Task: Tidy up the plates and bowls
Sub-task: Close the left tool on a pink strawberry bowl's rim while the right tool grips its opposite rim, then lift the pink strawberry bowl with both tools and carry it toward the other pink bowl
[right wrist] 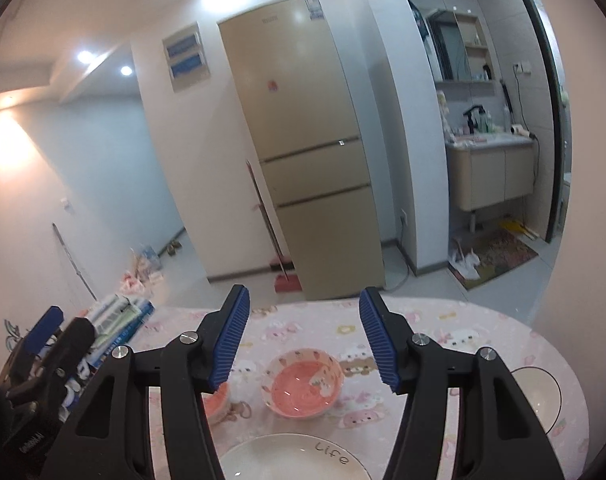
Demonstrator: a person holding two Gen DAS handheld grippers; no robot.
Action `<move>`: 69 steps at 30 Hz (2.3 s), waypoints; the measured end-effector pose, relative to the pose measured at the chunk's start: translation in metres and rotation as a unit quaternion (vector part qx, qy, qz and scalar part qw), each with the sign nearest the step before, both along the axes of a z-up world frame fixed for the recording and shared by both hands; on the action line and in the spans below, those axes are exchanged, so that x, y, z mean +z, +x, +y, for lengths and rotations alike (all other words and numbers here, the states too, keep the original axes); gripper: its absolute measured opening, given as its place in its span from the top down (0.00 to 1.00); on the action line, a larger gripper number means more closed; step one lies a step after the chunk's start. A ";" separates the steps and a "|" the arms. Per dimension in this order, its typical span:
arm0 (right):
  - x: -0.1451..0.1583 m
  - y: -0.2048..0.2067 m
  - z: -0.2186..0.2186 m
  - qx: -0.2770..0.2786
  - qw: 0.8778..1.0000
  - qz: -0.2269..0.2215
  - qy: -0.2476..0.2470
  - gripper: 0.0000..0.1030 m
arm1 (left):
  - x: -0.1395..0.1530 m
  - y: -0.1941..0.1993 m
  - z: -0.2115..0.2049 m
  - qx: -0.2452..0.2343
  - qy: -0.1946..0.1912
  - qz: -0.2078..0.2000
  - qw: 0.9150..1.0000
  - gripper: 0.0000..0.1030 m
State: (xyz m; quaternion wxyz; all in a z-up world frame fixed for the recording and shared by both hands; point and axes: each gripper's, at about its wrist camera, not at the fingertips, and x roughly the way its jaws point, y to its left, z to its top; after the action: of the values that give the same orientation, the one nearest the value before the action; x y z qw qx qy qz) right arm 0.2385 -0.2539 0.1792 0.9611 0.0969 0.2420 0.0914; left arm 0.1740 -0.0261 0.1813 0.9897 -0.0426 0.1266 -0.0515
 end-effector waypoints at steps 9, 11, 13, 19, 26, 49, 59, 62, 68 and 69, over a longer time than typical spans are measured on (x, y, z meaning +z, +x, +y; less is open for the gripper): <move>-0.053 0.055 -0.004 -0.019 0.993 0.106 -0.050 0.45 | -0.060 0.075 -0.003 -0.027 -0.017 0.123 0.992 0.12; -0.062 0.064 -0.003 0.002 0.991 0.124 -0.048 0.45 | -0.071 0.084 -0.010 -0.028 -0.005 0.133 0.991 0.14; -0.074 0.072 -0.002 0.015 0.988 0.149 -0.044 0.45 | -0.085 0.095 -0.017 -0.039 0.002 0.156 0.987 0.19; -0.110 0.098 0.006 0.028 0.976 0.210 -0.055 0.45 | -0.118 0.112 -0.035 -0.044 0.024 0.218 0.975 0.30; -0.152 0.119 0.006 0.047 0.958 0.282 -0.022 0.49 | -0.156 0.134 -0.039 -0.037 0.036 0.274 0.960 0.37; -0.200 0.135 0.024 0.057 0.936 0.346 -0.029 0.72 | -0.206 0.161 -0.036 -0.073 -0.024 0.354 0.932 0.62; -0.211 0.136 0.030 0.053 0.934 0.350 -0.037 0.86 | -0.204 0.158 -0.040 -0.083 -0.021 0.351 0.933 0.74; -0.217 0.138 0.031 0.057 0.932 0.357 -0.035 0.86 | -0.203 0.156 -0.042 -0.080 -0.027 0.354 0.931 0.74; -0.227 0.142 0.030 0.067 0.926 0.372 -0.007 0.85 | -0.206 0.158 -0.037 -0.087 -0.046 0.361 0.927 0.74; -0.227 0.141 0.030 0.066 0.926 0.371 -0.006 0.86 | -0.206 0.158 -0.037 -0.086 -0.047 0.362 0.927 0.74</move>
State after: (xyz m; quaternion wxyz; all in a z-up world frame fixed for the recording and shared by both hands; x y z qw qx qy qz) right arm 0.3798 -0.2238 -0.0478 0.7952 0.1015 0.5875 0.1106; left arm 0.3323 -0.0631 -0.0250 0.8651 -0.0942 0.4770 -0.1233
